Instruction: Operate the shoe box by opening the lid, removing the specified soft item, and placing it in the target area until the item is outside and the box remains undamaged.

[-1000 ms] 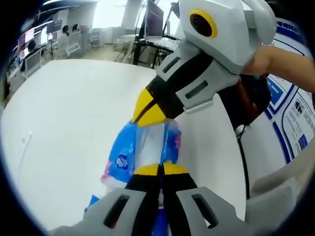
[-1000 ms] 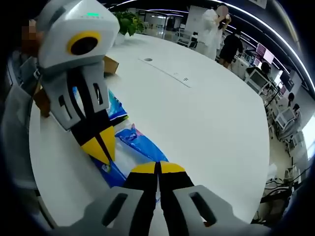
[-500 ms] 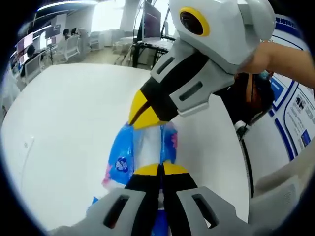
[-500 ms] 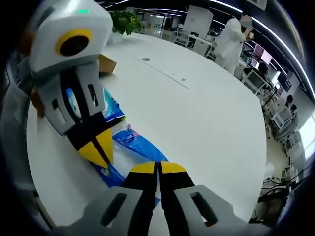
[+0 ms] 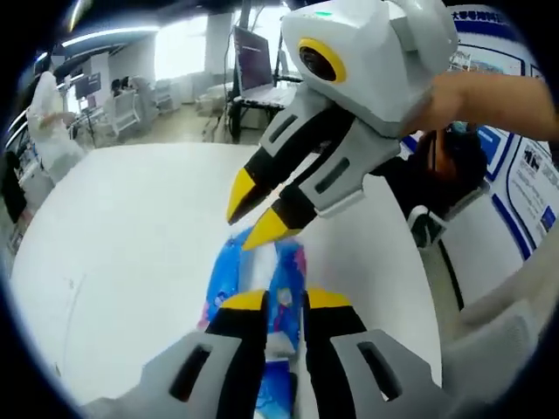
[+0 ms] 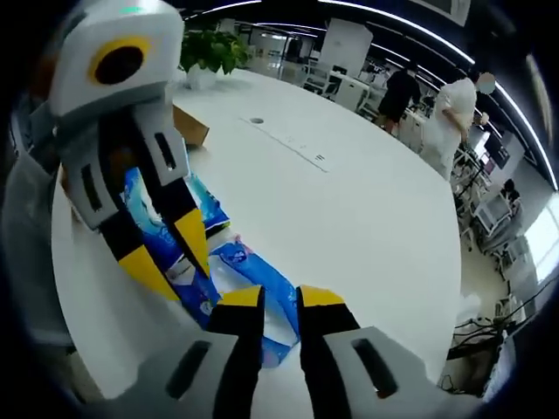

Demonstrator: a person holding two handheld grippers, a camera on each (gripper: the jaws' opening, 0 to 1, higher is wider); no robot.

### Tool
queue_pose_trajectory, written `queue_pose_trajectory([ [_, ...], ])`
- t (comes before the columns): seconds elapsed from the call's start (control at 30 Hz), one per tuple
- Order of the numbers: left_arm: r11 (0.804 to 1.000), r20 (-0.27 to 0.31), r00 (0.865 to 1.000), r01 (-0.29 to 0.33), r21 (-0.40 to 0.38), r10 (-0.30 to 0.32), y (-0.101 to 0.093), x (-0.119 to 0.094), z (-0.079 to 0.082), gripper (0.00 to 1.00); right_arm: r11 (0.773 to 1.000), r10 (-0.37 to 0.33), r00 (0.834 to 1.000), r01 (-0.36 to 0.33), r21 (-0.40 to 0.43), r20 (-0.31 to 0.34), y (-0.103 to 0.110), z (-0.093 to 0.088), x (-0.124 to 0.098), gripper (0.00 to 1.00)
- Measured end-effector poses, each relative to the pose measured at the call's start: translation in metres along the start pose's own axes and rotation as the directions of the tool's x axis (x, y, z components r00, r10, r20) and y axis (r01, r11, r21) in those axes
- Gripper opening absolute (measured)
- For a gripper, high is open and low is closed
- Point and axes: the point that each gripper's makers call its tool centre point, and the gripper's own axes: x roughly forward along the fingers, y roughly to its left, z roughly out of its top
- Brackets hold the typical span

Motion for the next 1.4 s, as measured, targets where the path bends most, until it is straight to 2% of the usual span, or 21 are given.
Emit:
queue_pose_trajectory([
  [0.27,0.999,0.013,0.999,-0.043,-0.007,0.043,-0.002,-0.031,-0.002,0.24,1.0,-0.002,1.0,0.002,0.024,0.007,0.013,0.009,-0.012,0.26],
  [0.47,0.997,0.015,0.997,-0.075,-0.012,0.075,-0.003,-0.056,-0.011,0.3,1.0,0.007,1.0,-0.008,0.018,0.019,0.028,0.02,-0.021,0.35],
  [0.7,0.993,0.022,0.993,-0.112,-0.043,0.113,-0.005,-0.084,-0.019,0.38,1.0,0.025,0.999,-0.025,-0.001,0.026,0.042,0.031,-0.032,0.43],
  [0.83,0.989,0.045,0.991,-0.123,-0.086,0.127,-0.008,-0.099,-0.023,0.44,0.999,0.033,0.999,-0.033,-0.008,0.017,0.05,0.034,-0.036,0.48],
  [1.0,0.985,0.054,0.988,-0.135,-0.106,0.142,-0.013,-0.118,-0.036,0.49,0.999,0.033,0.999,-0.033,-0.012,-0.011,0.059,0.039,-0.039,0.54],
  [1.17,0.982,0.036,0.987,-0.153,-0.109,0.157,-0.016,-0.141,-0.055,0.57,0.999,0.052,0.999,-0.052,-0.006,0.001,0.069,0.051,-0.045,0.58],
  [1.4,0.974,0.057,0.979,-0.186,-0.129,0.195,-0.02,-0.174,-0.067,0.65,0.995,0.093,0.996,-0.093,-0.042,0.006,0.09,0.069,-0.05,0.65],
])
